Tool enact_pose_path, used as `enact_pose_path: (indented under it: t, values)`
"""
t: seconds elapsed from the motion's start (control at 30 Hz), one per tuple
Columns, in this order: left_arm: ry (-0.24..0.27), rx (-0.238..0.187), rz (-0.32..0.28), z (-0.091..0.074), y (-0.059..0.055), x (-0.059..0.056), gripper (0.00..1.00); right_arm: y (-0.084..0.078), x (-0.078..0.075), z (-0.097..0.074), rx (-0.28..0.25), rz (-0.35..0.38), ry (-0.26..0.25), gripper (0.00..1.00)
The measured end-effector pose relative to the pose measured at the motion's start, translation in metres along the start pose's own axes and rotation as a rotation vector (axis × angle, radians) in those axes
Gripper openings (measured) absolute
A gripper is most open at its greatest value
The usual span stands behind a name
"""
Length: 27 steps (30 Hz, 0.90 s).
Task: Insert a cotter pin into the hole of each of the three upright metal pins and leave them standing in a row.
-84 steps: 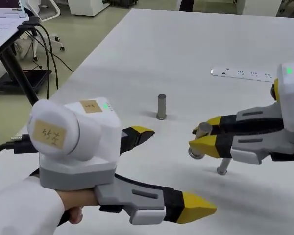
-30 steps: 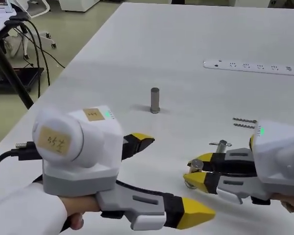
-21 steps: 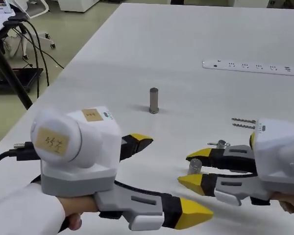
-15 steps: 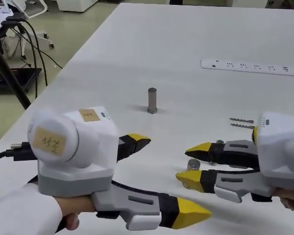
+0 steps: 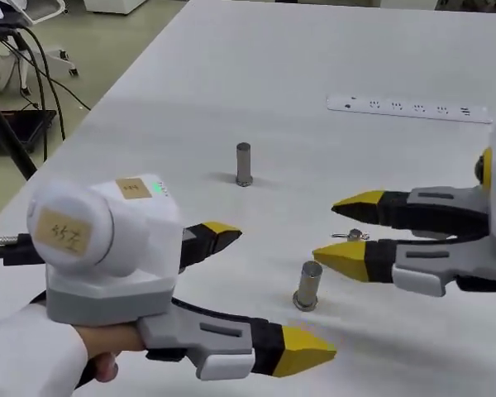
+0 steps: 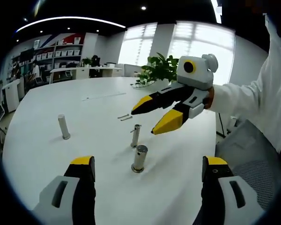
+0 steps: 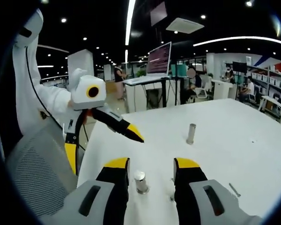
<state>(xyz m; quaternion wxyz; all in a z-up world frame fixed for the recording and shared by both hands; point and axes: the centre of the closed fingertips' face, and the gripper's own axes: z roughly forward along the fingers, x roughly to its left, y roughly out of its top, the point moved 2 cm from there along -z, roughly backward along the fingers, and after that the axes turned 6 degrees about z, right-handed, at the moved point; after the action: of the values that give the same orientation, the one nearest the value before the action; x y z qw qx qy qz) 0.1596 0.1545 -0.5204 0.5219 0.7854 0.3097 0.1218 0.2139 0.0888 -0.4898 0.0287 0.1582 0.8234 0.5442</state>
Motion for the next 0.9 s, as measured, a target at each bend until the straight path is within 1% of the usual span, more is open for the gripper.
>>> enact_pose_path:
  t: [0.07, 0.13, 0.17, 0.2, 0.27, 0.3, 0.37, 0.4, 0.43, 0.47, 0.5, 0.53, 0.57, 0.6, 0.7, 0.73, 0.77, 0.8, 0.83, 0.87, 0.9]
  values:
    - [-0.002, -0.001, 0.001, 0.0, 0.0, -0.001, 0.94, 0.001, -0.011, -0.006, 0.009, -0.009, -0.02, 0.34]
    - [-0.004, 0.0, 0.0, 0.001, -0.001, -0.001, 0.94, 0.0, -0.028, -0.011, 0.025, -0.005, -0.036, 0.34]
    - [-0.005, 0.001, 0.0, 0.001, -0.001, -0.001, 0.94, -0.001, -0.032, -0.012, 0.032, -0.005, -0.043, 0.34]
    - [-0.006, 0.002, 0.002, 0.001, -0.001, 0.0, 0.94, -0.004, -0.047, -0.017, 0.06, -0.016, -0.067, 0.33]
    - [-0.006, 0.0, -0.001, 0.002, -0.001, 0.0, 0.94, -0.009, -0.063, -0.021, 0.092, -0.027, -0.097, 0.33]
    - [-0.005, -0.002, -0.004, 0.001, -0.001, 0.0, 0.94, -0.011, -0.074, -0.024, 0.106, -0.029, -0.111, 0.32]
    - [-0.004, -0.001, -0.006, 0.001, -0.001, 0.0, 0.94, -0.017, -0.089, -0.026, 0.131, -0.027, -0.134, 0.31]
    - [-0.005, -0.001, -0.006, 0.001, -0.002, 0.0, 0.94, -0.019, -0.093, -0.025, 0.138, -0.031, -0.133, 0.31]
    - [-0.006, 0.0, -0.007, 0.001, -0.002, -0.001, 0.94, -0.025, -0.101, -0.024, 0.163, -0.03, -0.131, 0.3]
    - [-0.007, 0.001, -0.007, 0.001, -0.002, -0.001, 0.94, -0.03, -0.105, -0.024, 0.189, -0.024, -0.13, 0.3]
    - [-0.009, 0.006, -0.006, 0.001, -0.003, -0.001, 0.94, -0.038, -0.111, -0.024, 0.237, -0.049, -0.128, 0.29]
    - [-0.008, 0.007, -0.006, 0.001, -0.004, -0.001, 0.94, -0.042, -0.119, -0.022, 0.257, -0.061, -0.129, 0.29]
    - [-0.005, 0.007, -0.008, 0.001, -0.004, 0.0, 0.94, -0.049, -0.129, -0.02, 0.294, -0.065, -0.128, 0.29]
    - [-0.003, 0.008, -0.011, 0.001, -0.005, 0.001, 0.94, -0.052, -0.132, -0.018, 0.303, -0.053, -0.131, 0.29]
    - [0.004, 0.008, -0.012, -0.001, -0.005, 0.003, 0.94, -0.062, -0.141, -0.014, 0.35, -0.058, -0.126, 0.25]
    - [0.005, 0.007, -0.013, -0.002, -0.005, 0.003, 0.94, -0.069, -0.141, -0.014, 0.389, -0.063, -0.102, 0.24]
    - [0.006, 0.007, -0.014, -0.003, -0.004, 0.003, 0.94, -0.072, -0.141, -0.012, 0.392, -0.056, -0.087, 0.22]
    - [0.01, 0.005, -0.015, -0.004, -0.004, 0.004, 0.94, -0.076, -0.147, -0.011, 0.39, -0.043, -0.086, 0.21]
    - [0.011, 0.005, -0.015, -0.004, -0.004, 0.004, 0.94, -0.08, -0.15, -0.011, 0.405, -0.037, -0.09, 0.2]
    - [0.012, 0.007, -0.016, -0.005, -0.005, 0.004, 0.94, -0.082, -0.153, -0.01, 0.425, -0.043, -0.098, 0.19]
    - [0.015, 0.007, -0.018, -0.005, -0.006, 0.004, 0.94, -0.082, -0.154, -0.01, 0.429, -0.052, -0.1, 0.18]
